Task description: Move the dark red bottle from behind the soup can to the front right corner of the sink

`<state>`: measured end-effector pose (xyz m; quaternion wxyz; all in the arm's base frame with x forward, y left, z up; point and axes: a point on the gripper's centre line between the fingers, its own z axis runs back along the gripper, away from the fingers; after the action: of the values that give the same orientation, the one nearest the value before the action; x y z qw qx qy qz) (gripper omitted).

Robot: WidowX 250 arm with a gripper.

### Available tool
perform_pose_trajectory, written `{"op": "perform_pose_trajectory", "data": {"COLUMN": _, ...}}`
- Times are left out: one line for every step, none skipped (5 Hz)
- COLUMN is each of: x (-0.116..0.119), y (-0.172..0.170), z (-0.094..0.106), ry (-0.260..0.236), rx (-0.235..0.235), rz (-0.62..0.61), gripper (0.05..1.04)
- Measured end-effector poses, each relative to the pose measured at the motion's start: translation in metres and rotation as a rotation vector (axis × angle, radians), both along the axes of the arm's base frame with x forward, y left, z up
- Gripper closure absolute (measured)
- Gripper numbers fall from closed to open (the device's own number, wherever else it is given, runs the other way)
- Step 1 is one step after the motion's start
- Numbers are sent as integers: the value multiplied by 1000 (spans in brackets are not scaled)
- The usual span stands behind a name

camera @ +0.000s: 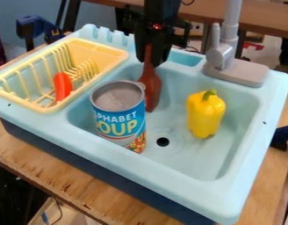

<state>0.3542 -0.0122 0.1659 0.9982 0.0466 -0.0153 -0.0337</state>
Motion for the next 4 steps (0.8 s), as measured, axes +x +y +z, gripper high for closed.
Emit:
{"op": "perform_pose_trajectory", "data": {"x": -10, "y": 5, "z": 31, "ry": -76, "rx": 21, "rz": 43, "gripper": 749}}
{"op": "perform_pose_trajectory", "data": {"x": -20, "y": 5, "z": 64, "ry": -176, "rx": 3, "rz": 76, "gripper": 749}}
{"op": "perform_pose_trajectory", "data": {"x": -35, "y": 7, "z": 91, "ry": -238, "rx": -35, "rz": 99, "gripper": 749}}
{"op": "perform_pose_trajectory", "data": {"x": -56, "y": -1, "z": 108, "ry": -232, "rx": -105, "rz": 96, "gripper": 749}}
